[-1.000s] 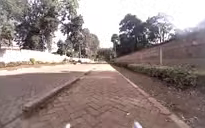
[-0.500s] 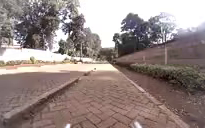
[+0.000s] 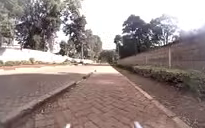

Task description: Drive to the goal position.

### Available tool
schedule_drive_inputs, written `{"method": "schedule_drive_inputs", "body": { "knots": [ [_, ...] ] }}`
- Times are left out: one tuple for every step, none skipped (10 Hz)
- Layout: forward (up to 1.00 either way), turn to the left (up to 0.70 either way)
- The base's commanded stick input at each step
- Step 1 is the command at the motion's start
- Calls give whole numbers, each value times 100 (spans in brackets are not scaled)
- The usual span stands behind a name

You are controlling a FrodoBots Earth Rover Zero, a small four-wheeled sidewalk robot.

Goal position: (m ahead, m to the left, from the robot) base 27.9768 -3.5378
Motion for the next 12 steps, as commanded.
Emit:
{"method": "schedule_drive_inputs", "body": {
  "knots": [
    [70, 0],
    [70, 0],
    [70, 0],
    [70, 0],
    [70, 0],
    [70, 0],
    [70, 0],
    [70, 0],
    [70, 0],
    [70, 0],
    [70, 0],
    [70, 0]
  ]
}}
